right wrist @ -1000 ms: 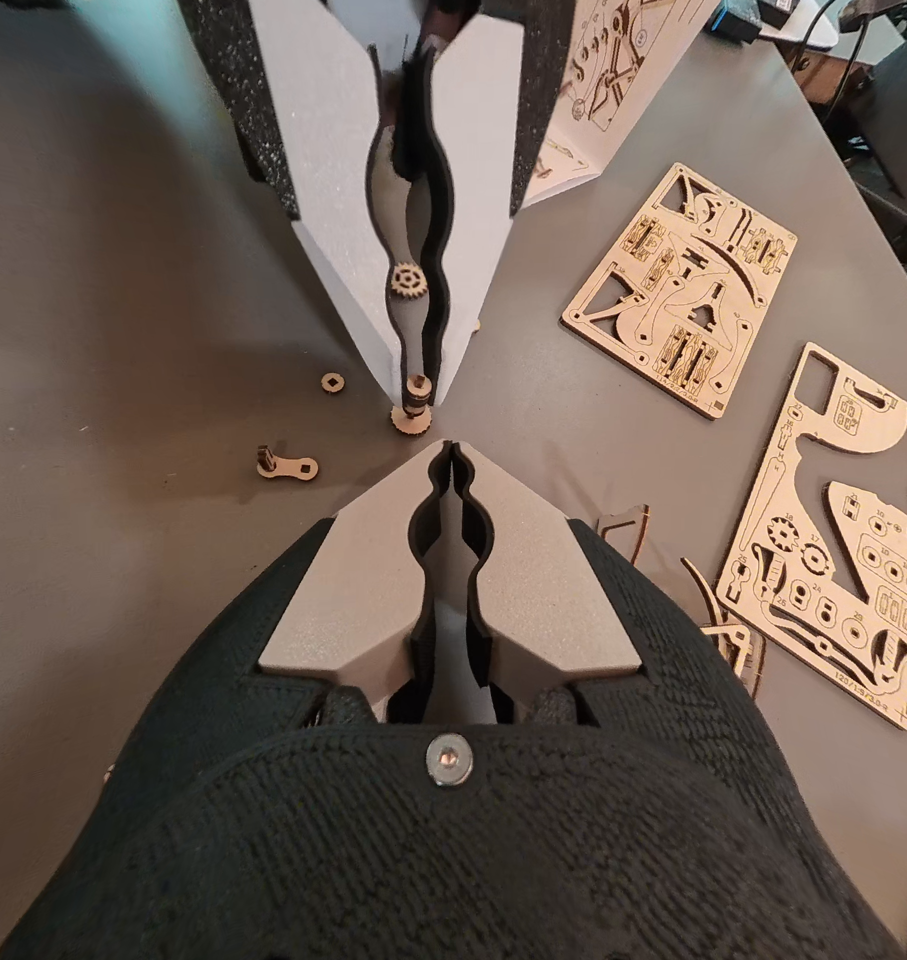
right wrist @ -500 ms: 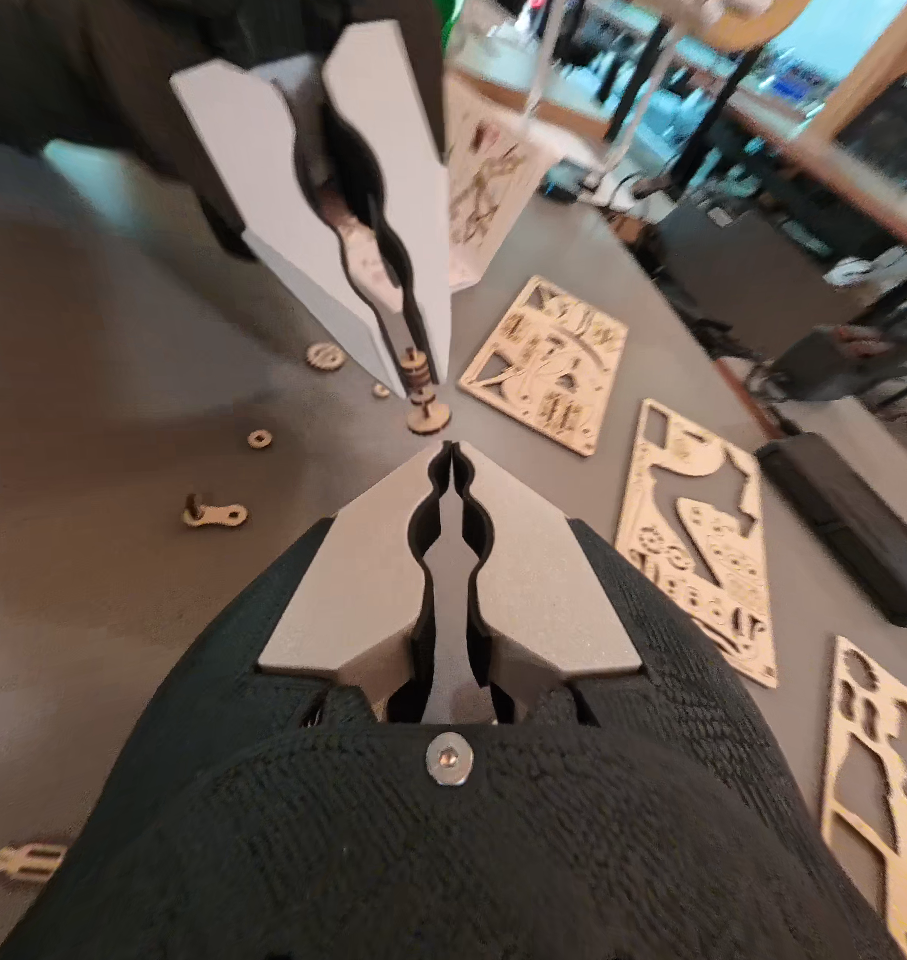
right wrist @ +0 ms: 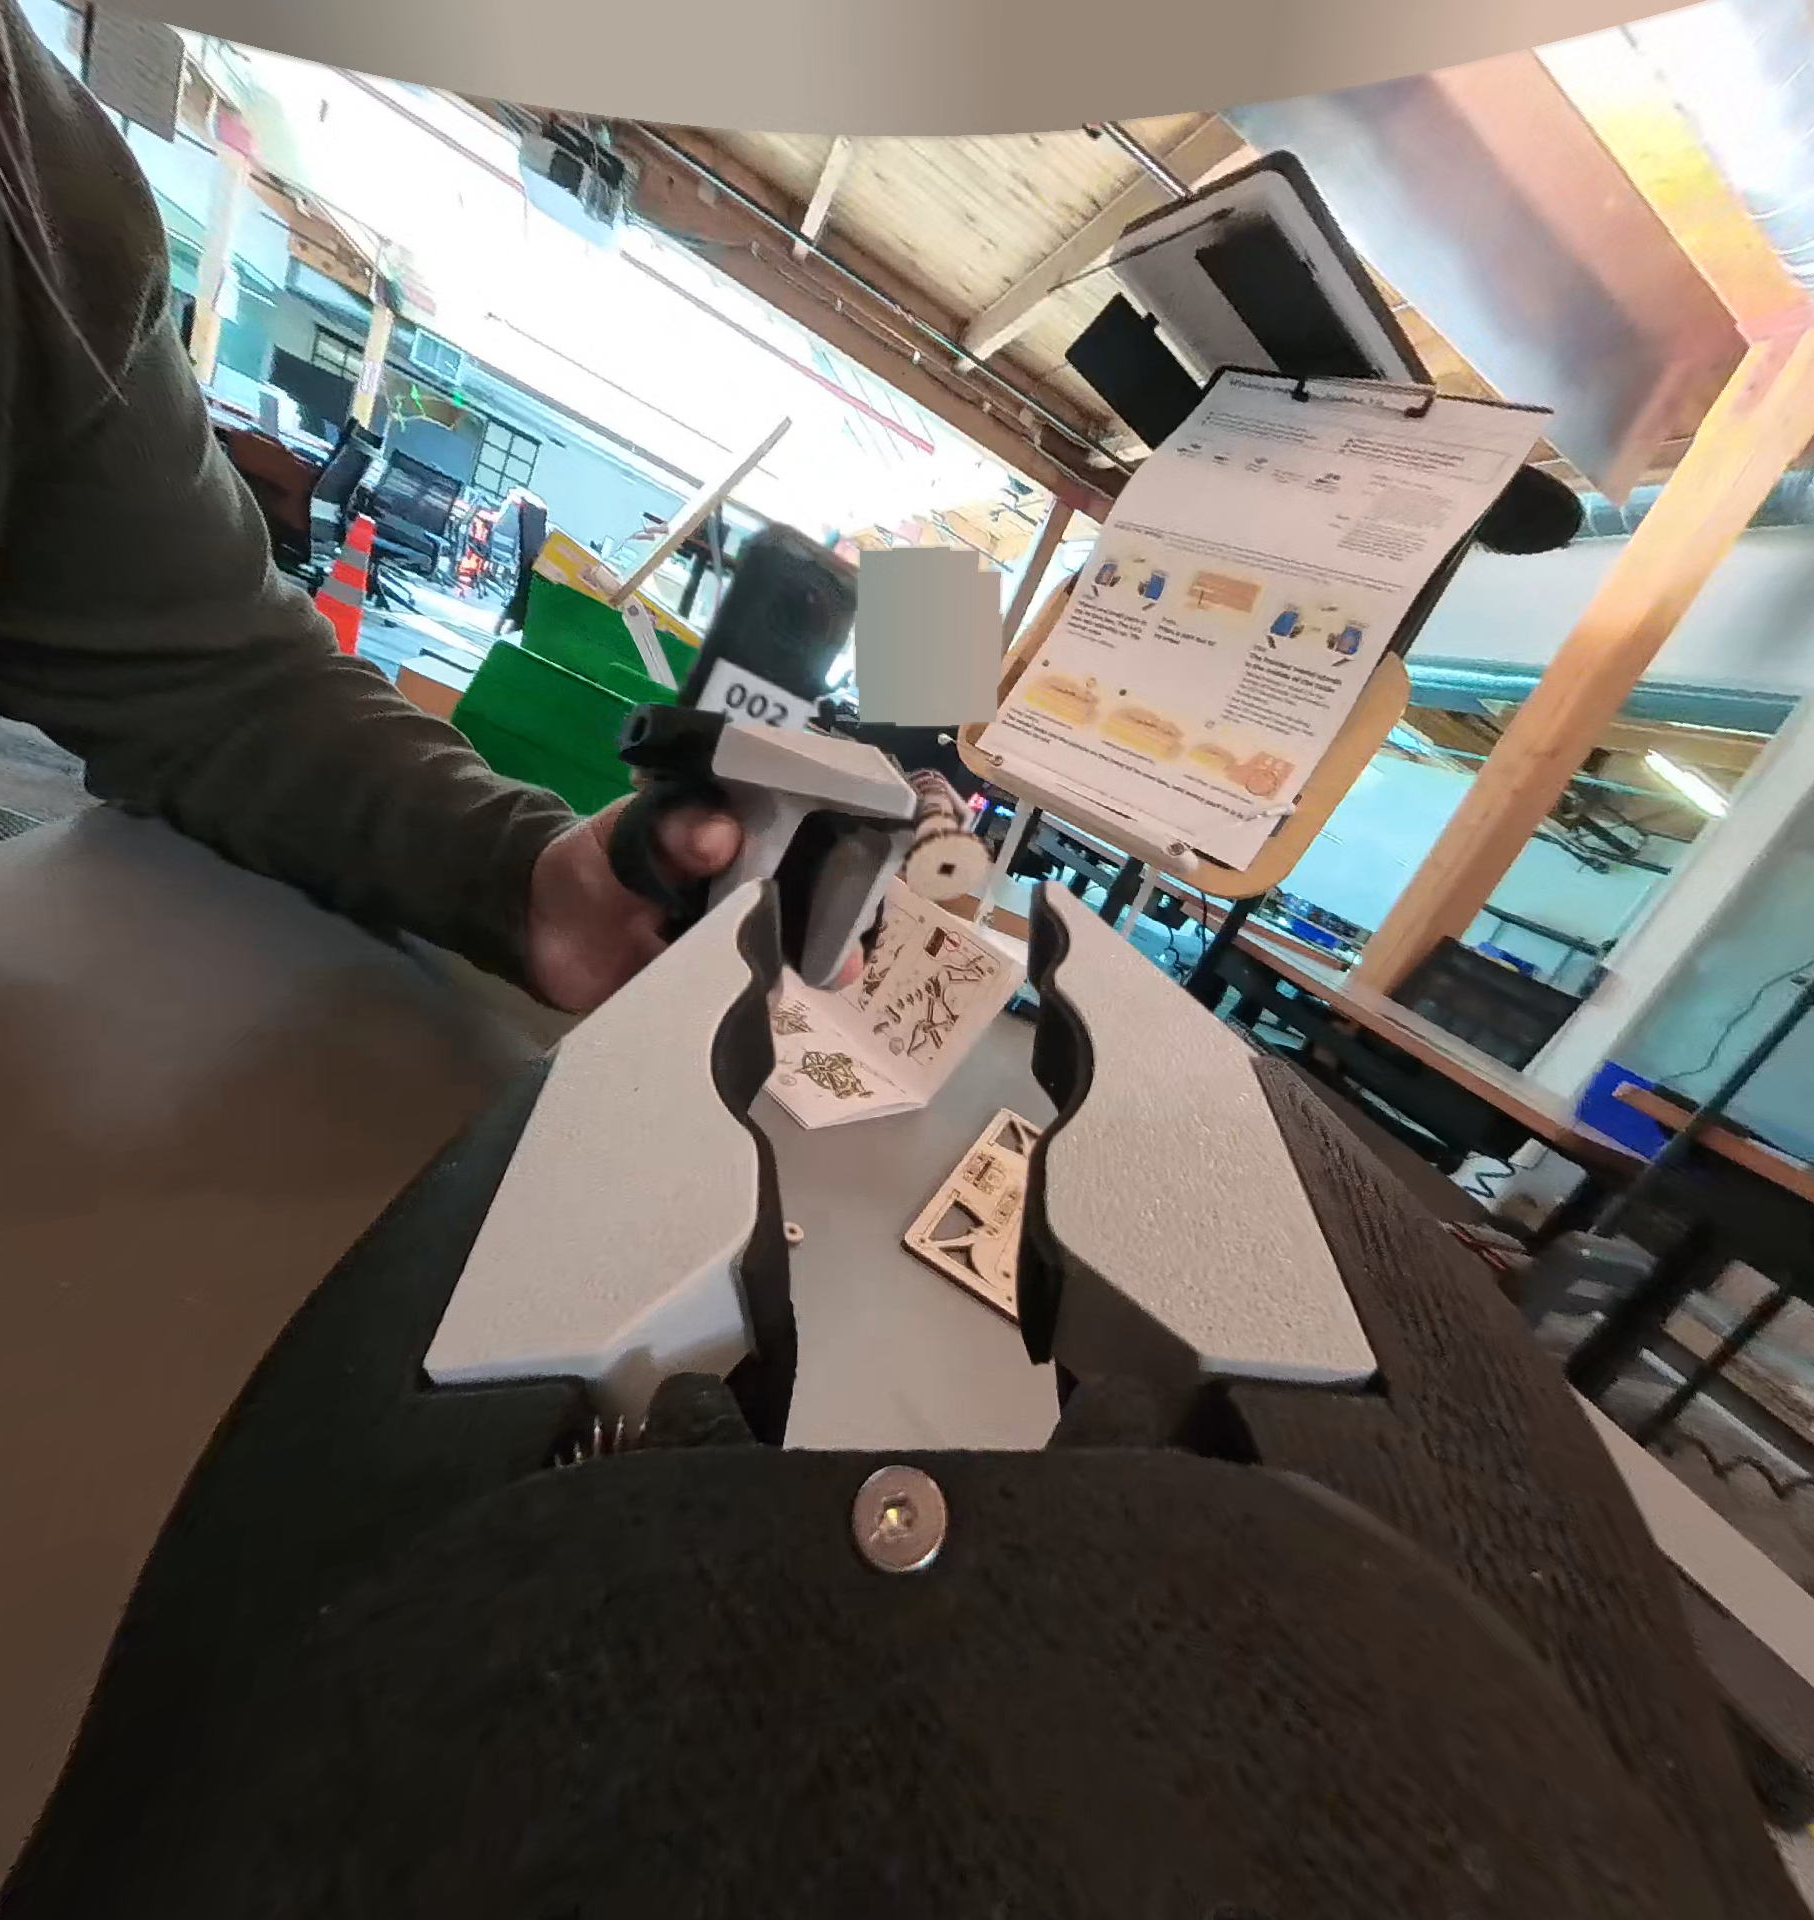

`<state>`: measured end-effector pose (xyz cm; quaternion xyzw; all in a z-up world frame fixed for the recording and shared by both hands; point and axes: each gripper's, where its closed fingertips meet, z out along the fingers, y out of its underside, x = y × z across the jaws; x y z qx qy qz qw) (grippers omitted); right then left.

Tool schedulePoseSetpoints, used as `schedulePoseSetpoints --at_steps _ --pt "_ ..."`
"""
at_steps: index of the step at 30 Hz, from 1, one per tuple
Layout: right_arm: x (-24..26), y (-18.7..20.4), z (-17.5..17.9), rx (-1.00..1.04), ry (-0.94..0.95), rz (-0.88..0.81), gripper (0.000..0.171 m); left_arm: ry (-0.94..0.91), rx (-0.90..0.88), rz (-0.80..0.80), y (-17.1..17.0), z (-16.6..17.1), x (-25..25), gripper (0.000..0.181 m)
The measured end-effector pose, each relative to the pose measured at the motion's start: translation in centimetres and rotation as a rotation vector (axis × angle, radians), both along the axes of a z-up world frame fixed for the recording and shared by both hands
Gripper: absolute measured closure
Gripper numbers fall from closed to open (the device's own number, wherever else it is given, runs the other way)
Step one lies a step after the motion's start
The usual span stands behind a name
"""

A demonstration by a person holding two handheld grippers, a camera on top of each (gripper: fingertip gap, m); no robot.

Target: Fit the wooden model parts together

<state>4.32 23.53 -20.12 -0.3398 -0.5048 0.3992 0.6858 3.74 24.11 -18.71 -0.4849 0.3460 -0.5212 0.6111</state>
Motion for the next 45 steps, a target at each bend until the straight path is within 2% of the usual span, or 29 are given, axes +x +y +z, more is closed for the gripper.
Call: schedulePoseSetpoints --at_steps 4,14,20,21,23,24,25,29,38,42,45 --pt "0.3 -0.1 0.6 -0.004 0.022 0.005 0.134 -0.023 -0.055 -0.081 -0.4 0.0 0.2 0.175" --pt "0.1 -0.7 0.6 -0.027 0.004 0.040 0.156 -0.002 -0.050 -0.120 -1.0 -0.4 0.8 0.175" --pt "0.0 -0.2 -0.2 -0.048 -0.059 0.048 0.156 0.038 -0.084 -0.106 -0.5 -1.3 0.7 0.175" --pt "0.0 -0.1 -0.5 -0.047 -0.079 0.052 0.156 0.071 -0.084 -0.078 -0.2 -1.7 0.6 0.167" --pt "0.0 0.0 -1.2 -0.035 -0.125 0.057 0.156 0.191 -0.054 -0.022 0.1 -3.0 0.7 0.126" --pt "-0.1 0.1 -1.6 -0.025 -0.151 0.058 0.156 0.271 -0.024 0.012 0.2 -4.0 0.7 0.114" --pt "-0.1 0.0 -2.0 -0.016 -0.178 0.063 0.156 0.339 0.010 0.048 0.3 -4.9 0.7 0.112" --pt "-0.5 -0.4 -3.5 0.016 -0.270 0.094 0.156 0.438 0.173 0.127 -0.8 -6.1 0.4 0.142" --pt "-0.8 -1.7 -5.2 0.042 -0.364 0.171 0.156 0.557 0.291 0.153 -1.6 -7.7 0.0 0.174" --pt "-0.7 -1.7 -5.4 0.034 -0.367 0.177 0.156 0.567 0.296 0.167 -1.6 -7.8 -0.2 0.167" --pt "-0.6 -1.5 -5.2 0.019 -0.360 0.179 0.156 0.552 0.313 0.166 -1.8 -7.5 -0.6 0.172"
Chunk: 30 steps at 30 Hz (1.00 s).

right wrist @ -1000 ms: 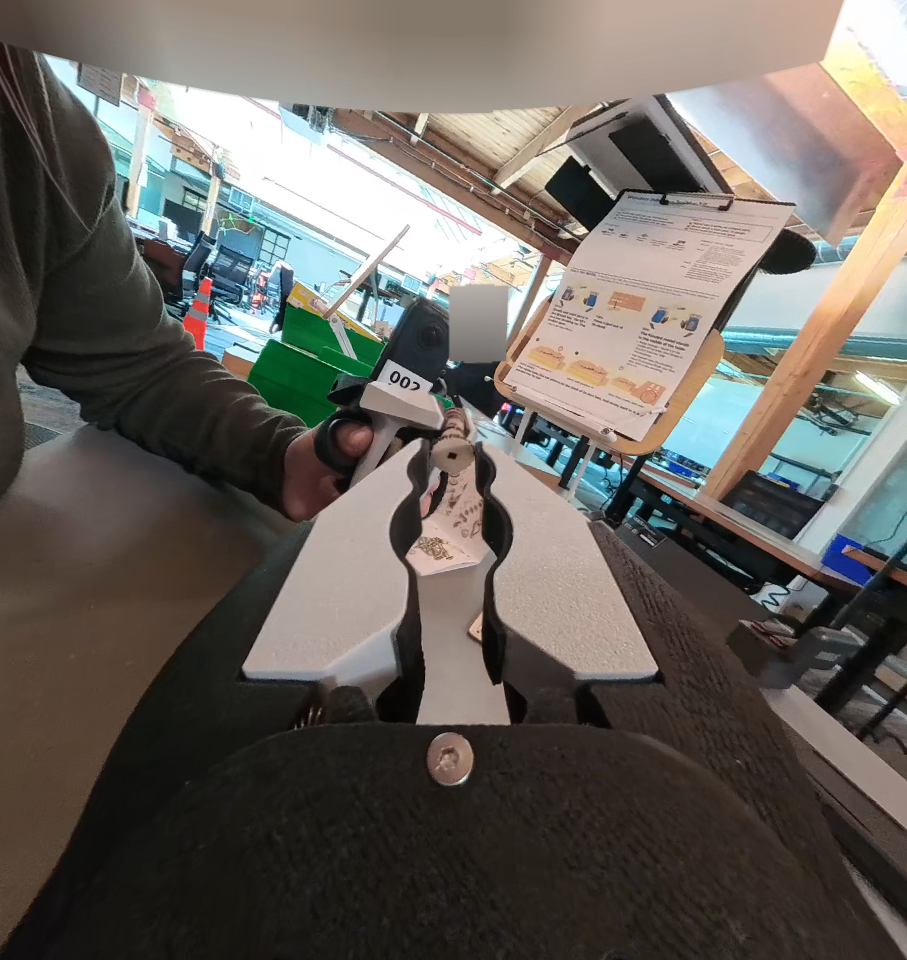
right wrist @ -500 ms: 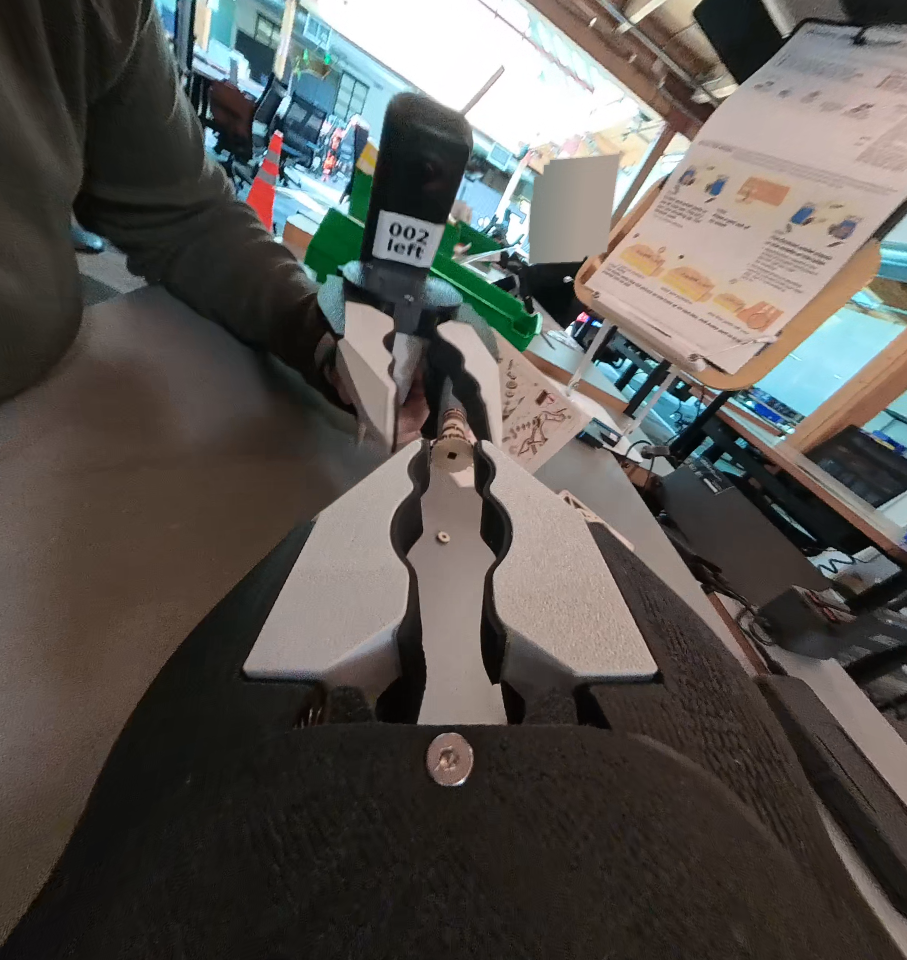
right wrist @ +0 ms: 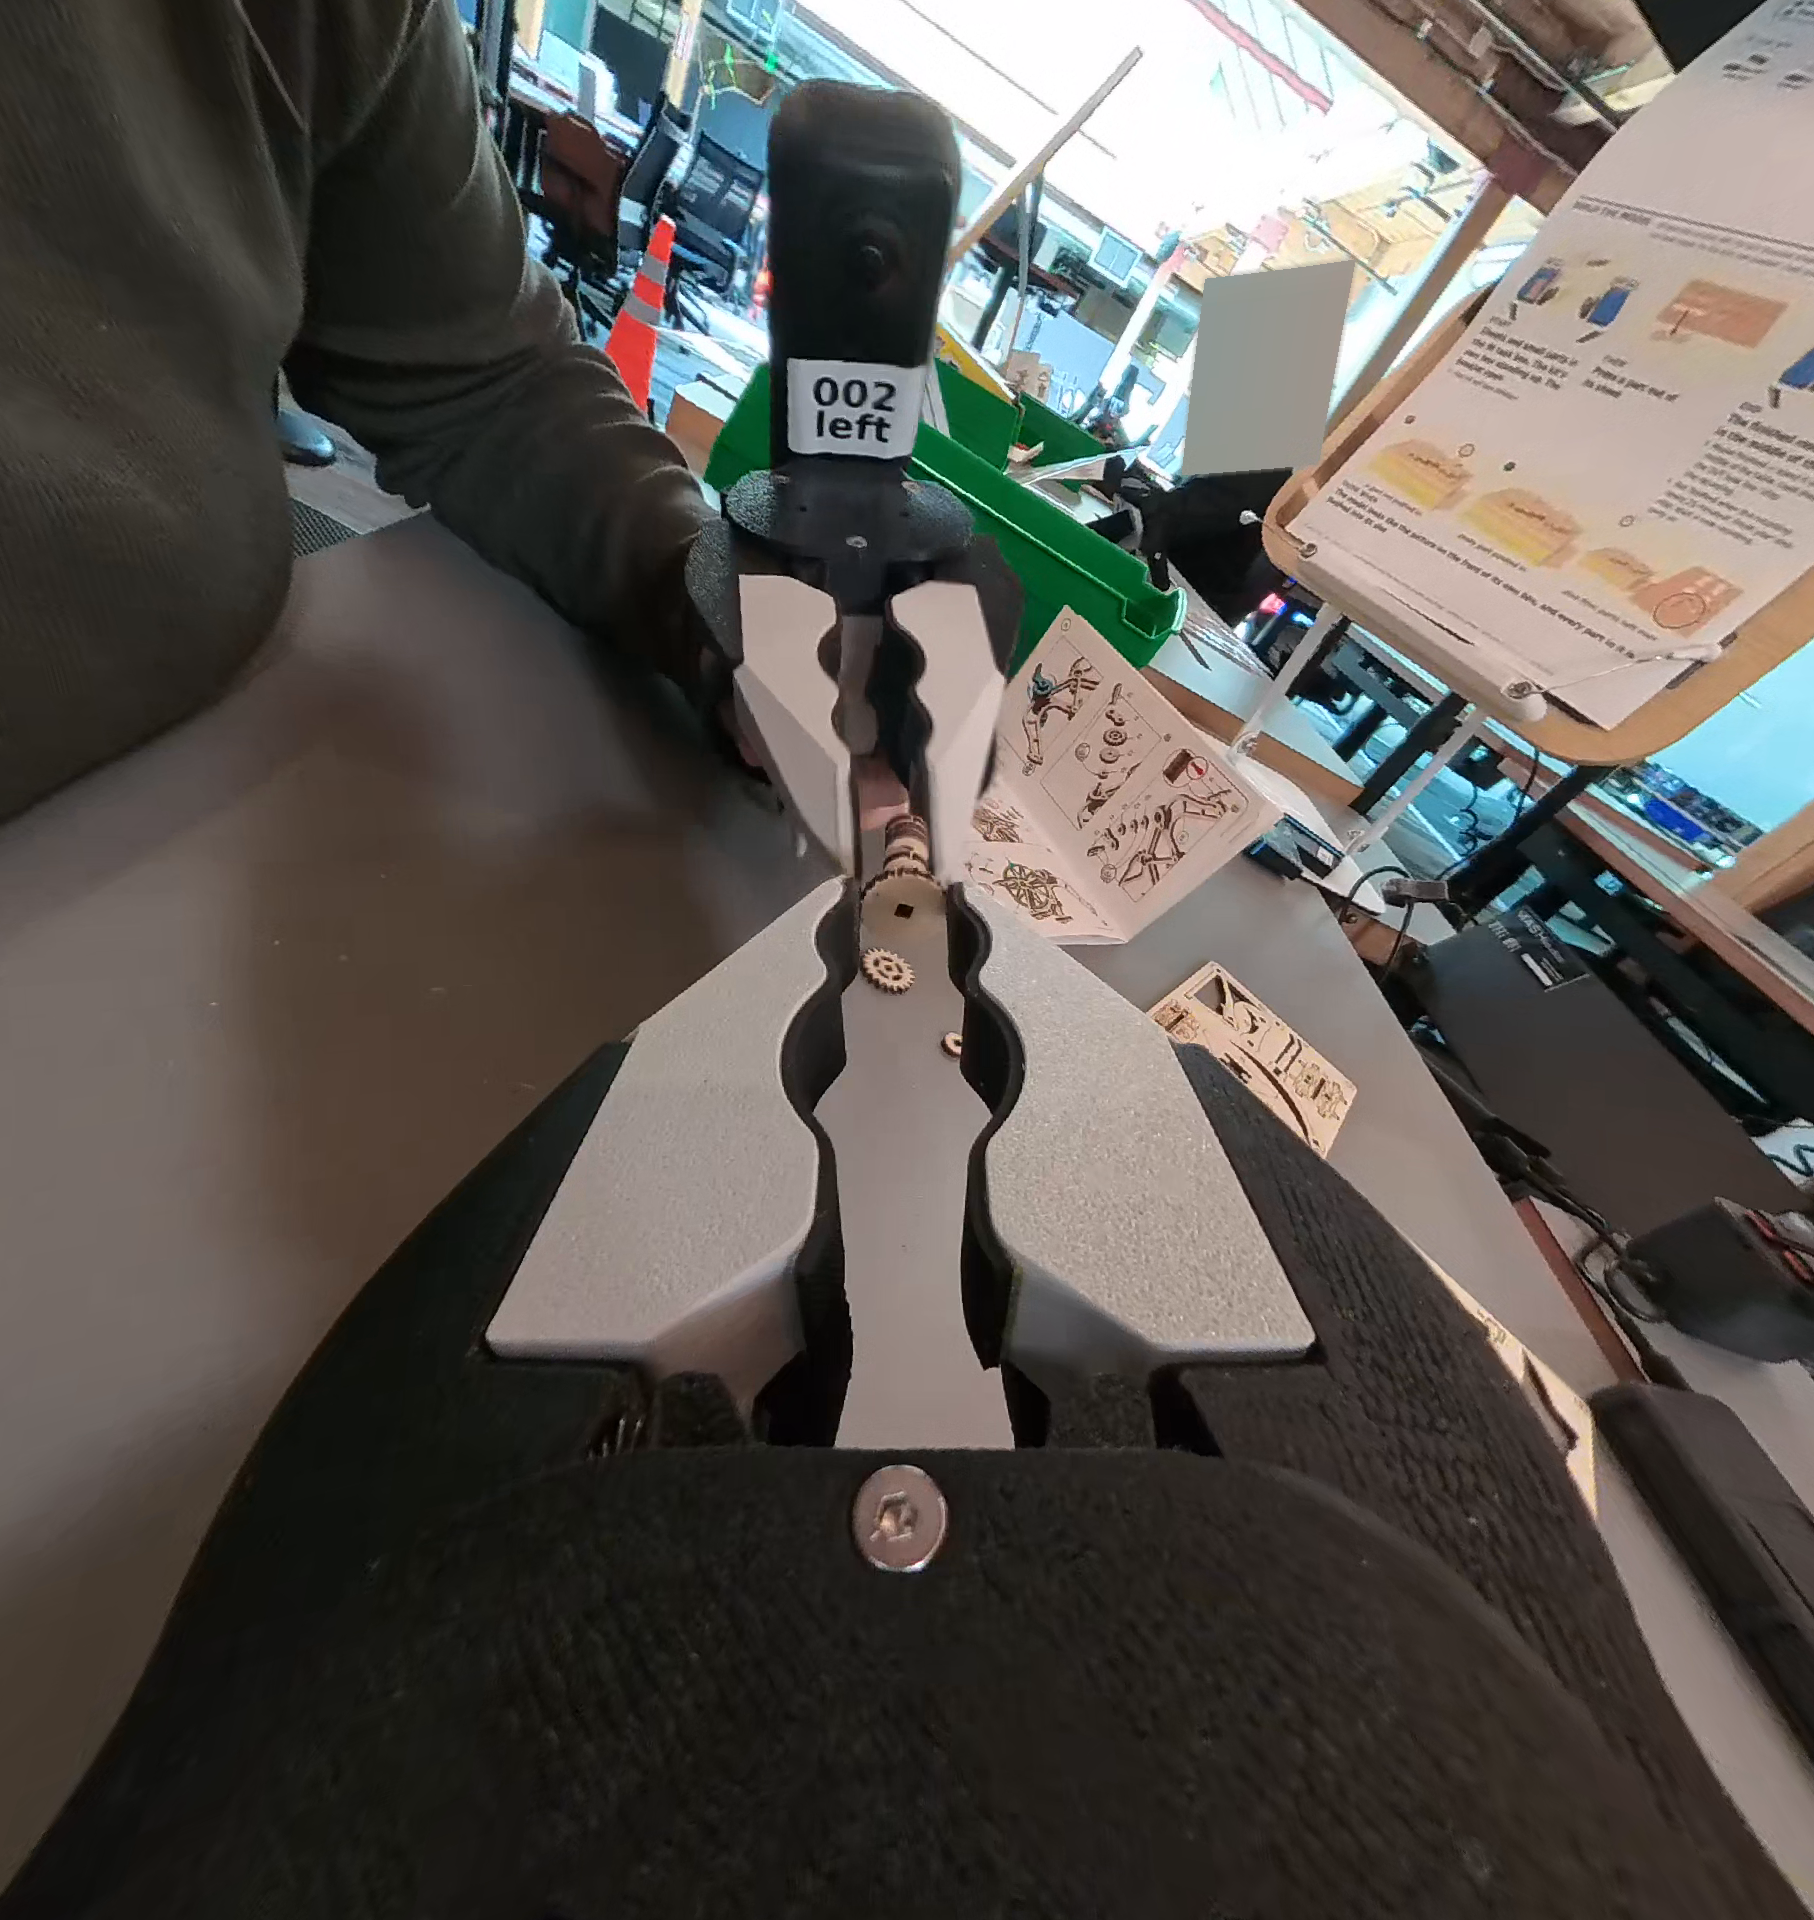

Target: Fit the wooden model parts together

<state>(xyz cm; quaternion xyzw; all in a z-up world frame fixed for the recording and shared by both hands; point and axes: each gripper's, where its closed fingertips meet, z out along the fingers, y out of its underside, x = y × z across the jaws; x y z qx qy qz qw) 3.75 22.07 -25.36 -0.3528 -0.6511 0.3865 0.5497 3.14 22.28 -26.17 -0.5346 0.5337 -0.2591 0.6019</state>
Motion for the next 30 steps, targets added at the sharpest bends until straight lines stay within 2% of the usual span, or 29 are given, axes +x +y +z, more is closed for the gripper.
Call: schedulePoseSetpoints --at_steps 3,7,8,11,13,16,20,30 --pt "0.1 0.0 0.1 -0.018 0.007 0.006 0.157 -0.029 0.012 -0.010 -0.1 0.6 -0.5 0.181" --pt "0.1 0.0 0.0 -0.028 0.001 0.014 0.157 -0.058 0.006 -0.027 -0.4 1.1 -0.7 0.181" --pt "0.1 -0.1 -0.1 -0.028 -0.003 0.017 0.157 -0.068 0.011 -0.012 -0.2 1.2 -0.8 0.178" --pt "0.0 -0.3 -0.2 -0.032 -0.013 0.029 0.157 -0.041 -0.006 -0.022 -0.4 0.8 -0.3 0.153" --pt "-0.1 -0.6 -0.3 -0.035 -0.018 0.040 0.157 -0.007 -0.009 -0.029 -0.6 0.2 0.2 0.149" --pt "-0.2 -0.9 -0.5 -0.035 -0.029 0.053 0.157 0.006 0.024 -0.023 -0.7 0.0 0.5 0.164" --pt "-0.3 -1.1 -0.5 -0.043 -0.028 0.062 0.157 0.013 0.025 -0.030 -1.0 0.0 0.7 0.174" --pt "-0.4 -1.4 -1.4 -0.158 -0.062 0.093 0.157 0.028 -0.036 -0.041 -1.2 -0.9 0.6 0.175"
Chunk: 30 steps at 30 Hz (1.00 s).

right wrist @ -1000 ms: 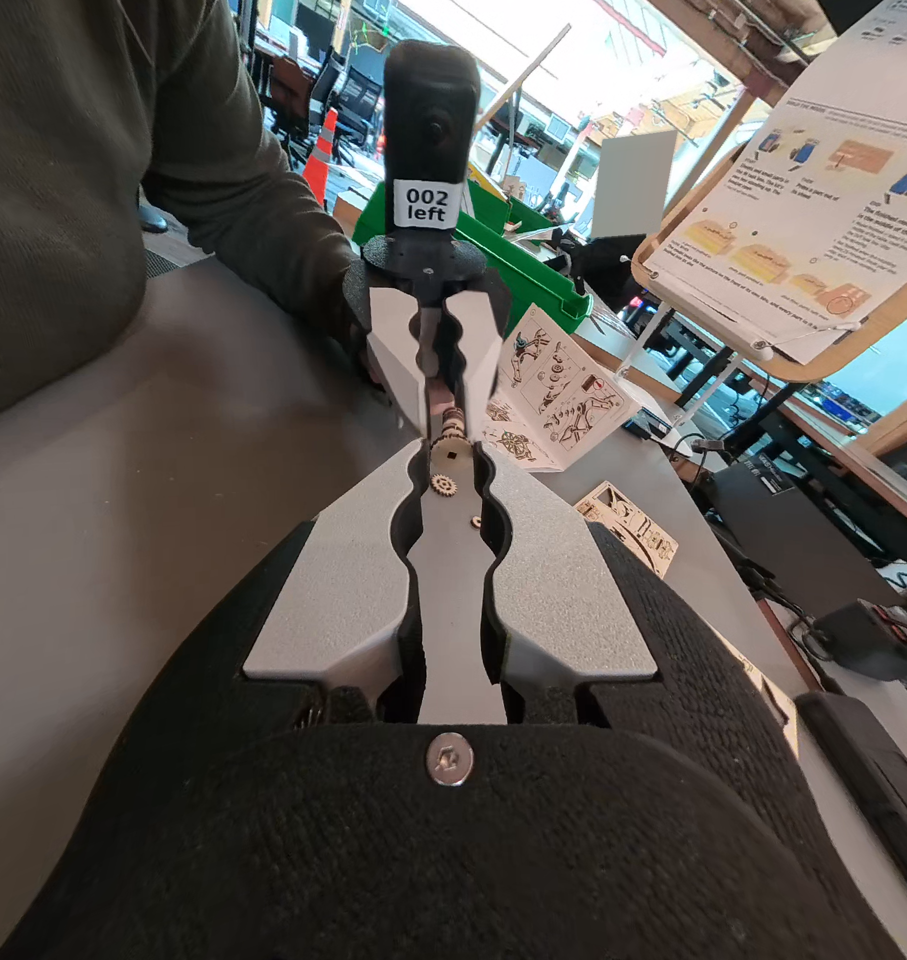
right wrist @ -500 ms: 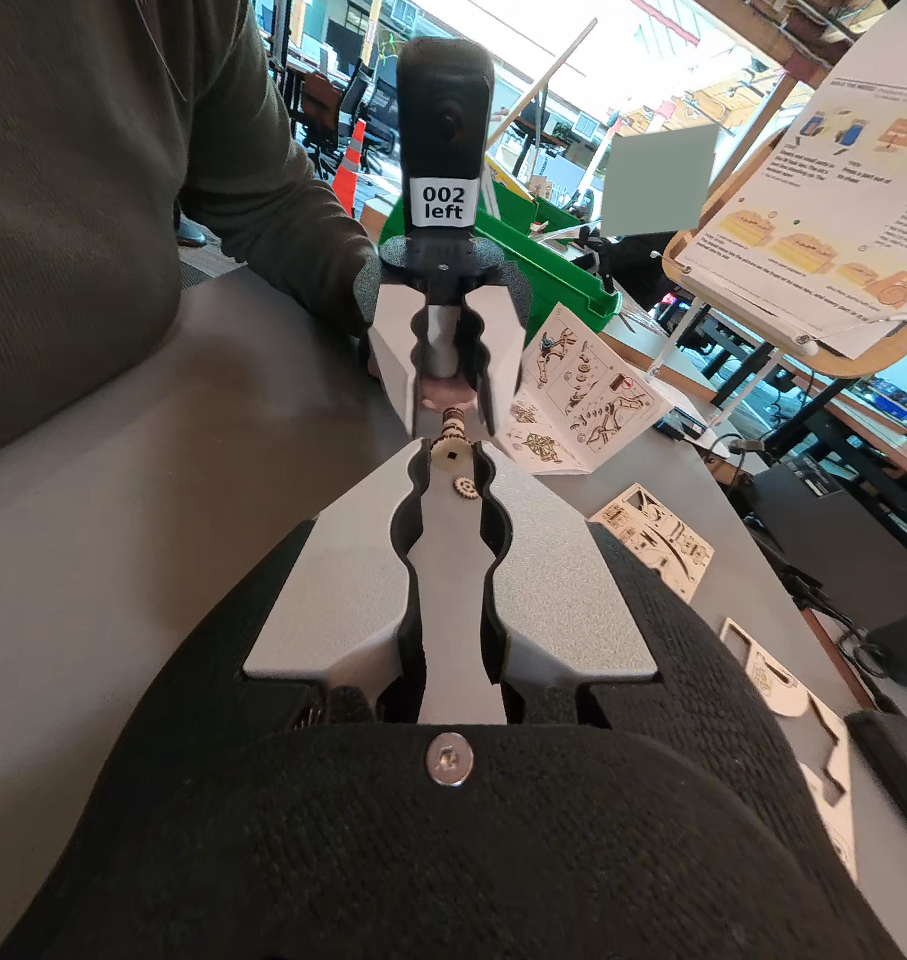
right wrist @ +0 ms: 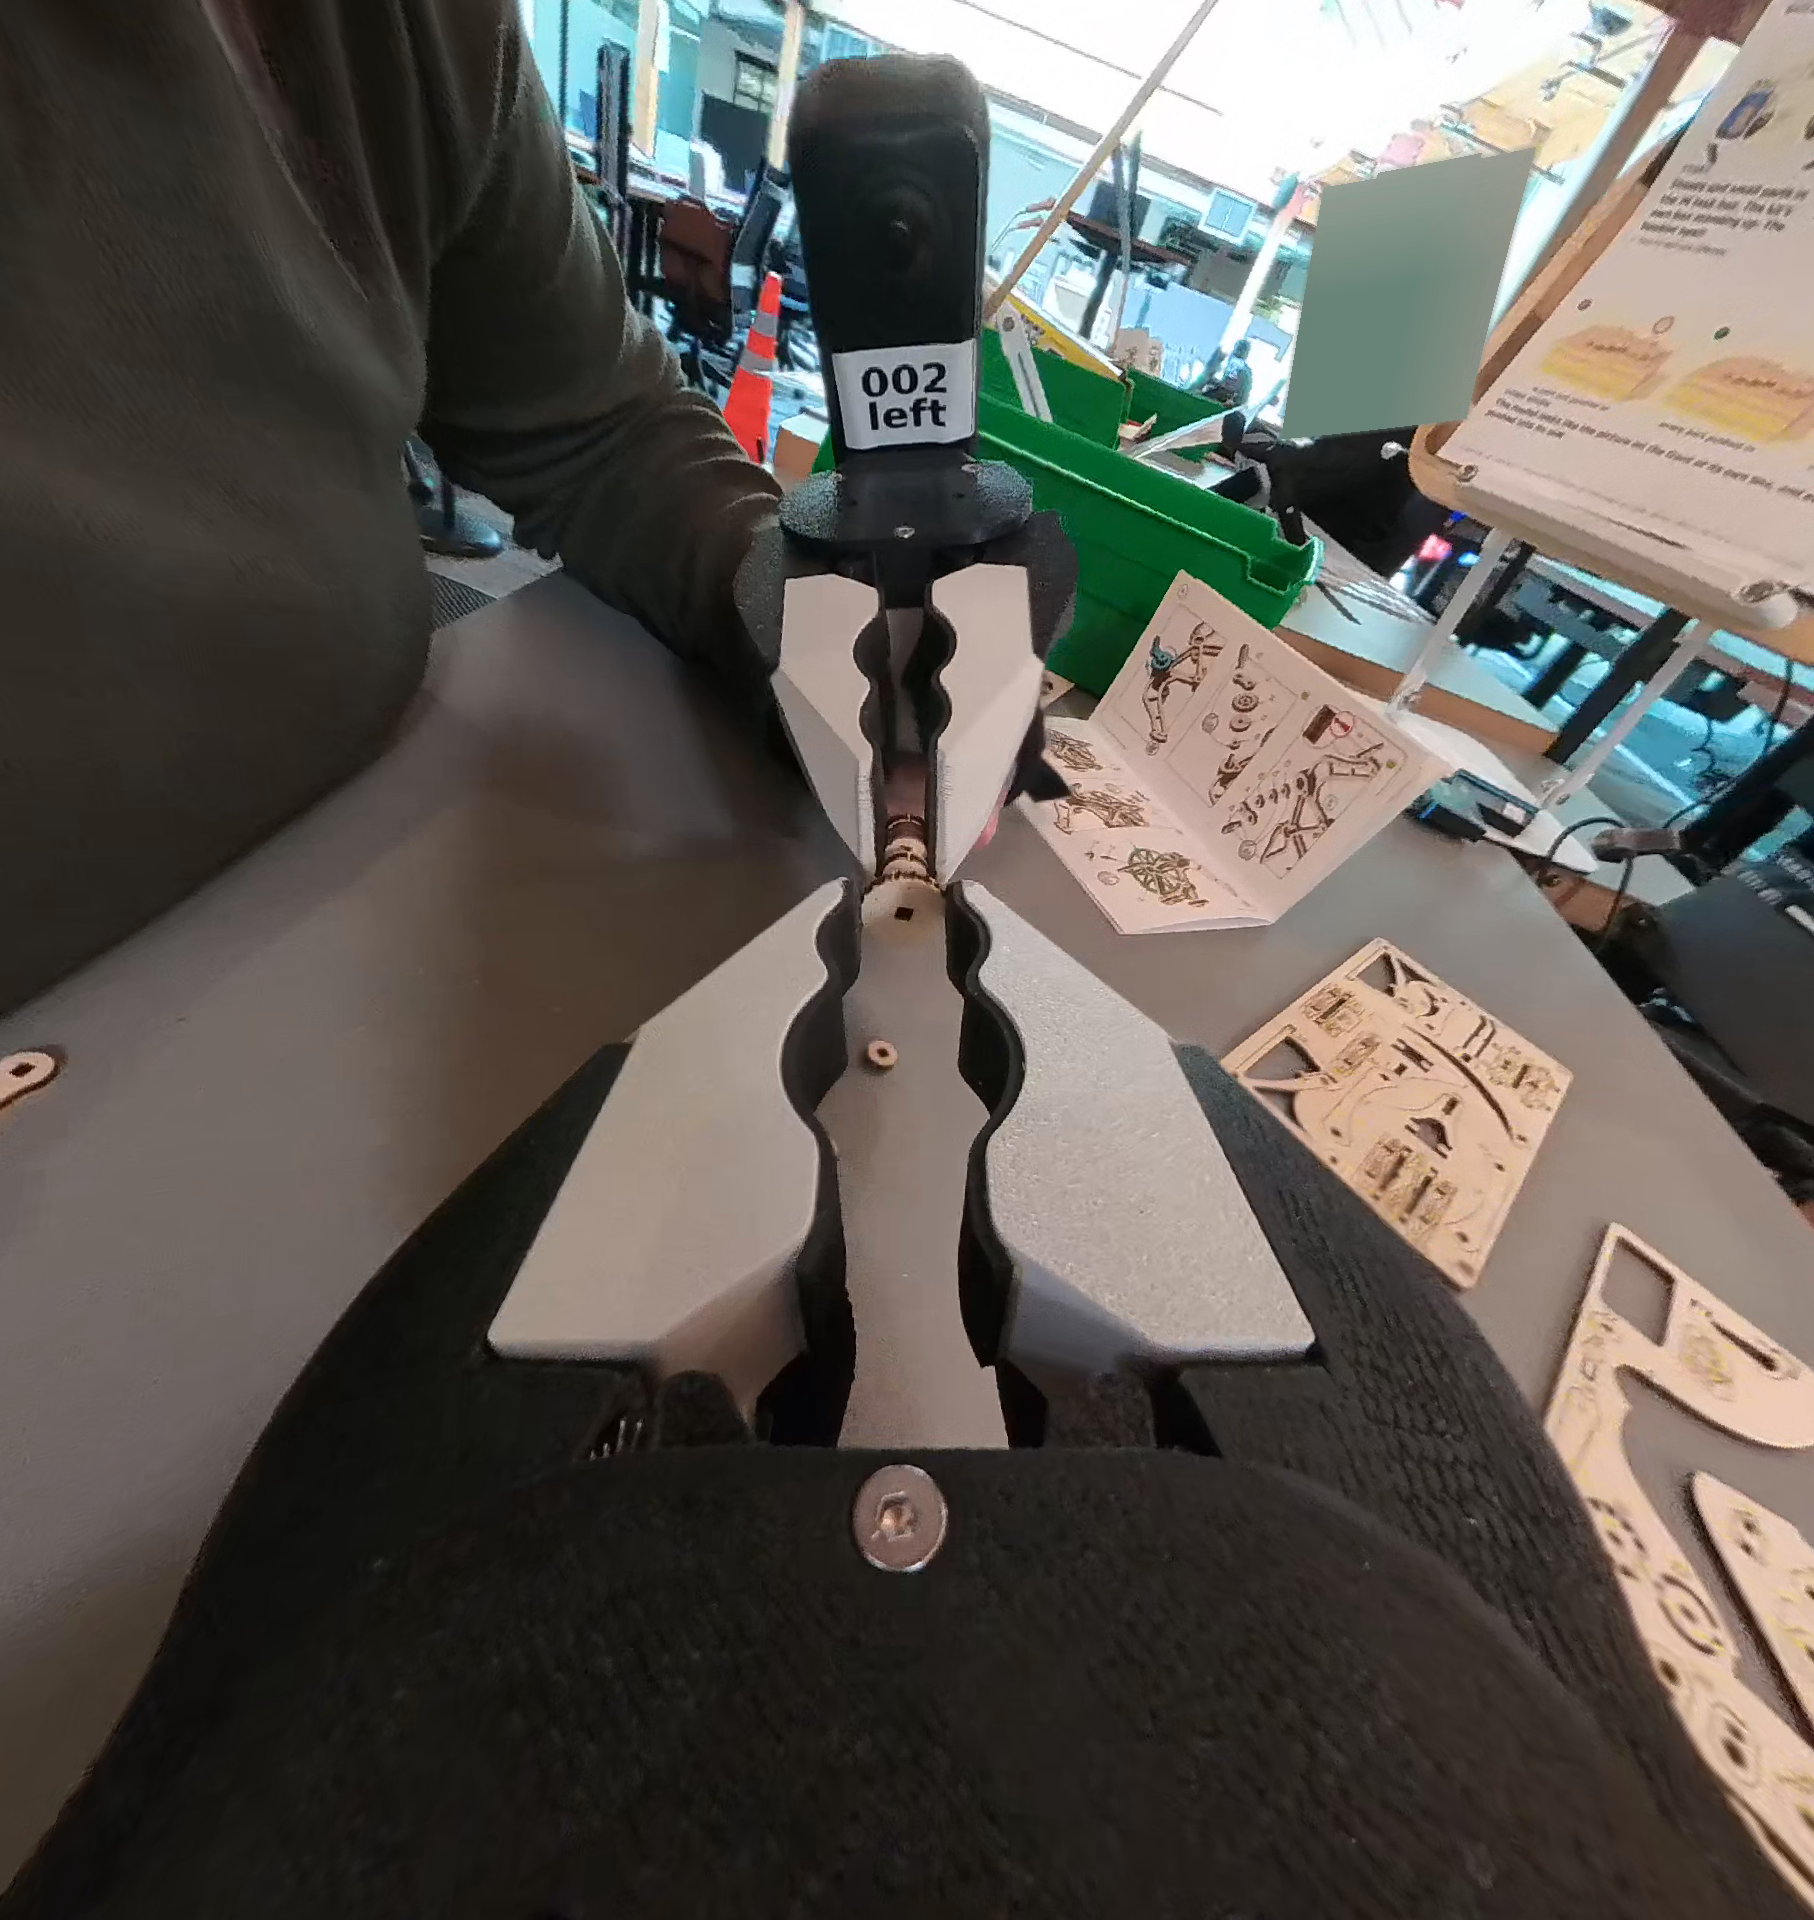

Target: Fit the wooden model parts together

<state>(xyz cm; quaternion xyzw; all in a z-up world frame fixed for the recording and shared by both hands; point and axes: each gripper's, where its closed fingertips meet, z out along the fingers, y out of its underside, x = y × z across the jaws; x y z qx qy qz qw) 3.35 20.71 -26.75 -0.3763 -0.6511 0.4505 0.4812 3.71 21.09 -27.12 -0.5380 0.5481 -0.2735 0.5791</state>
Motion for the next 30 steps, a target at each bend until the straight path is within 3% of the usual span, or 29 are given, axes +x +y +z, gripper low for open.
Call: schedulePoseSetpoints --at_steps 30 --pt "-0.28 0.24 -0.13 -0.025 -0.013 -0.023 0.157 -0.068 -0.022 0.007 0.16 -0.03 -0.15 0.175"
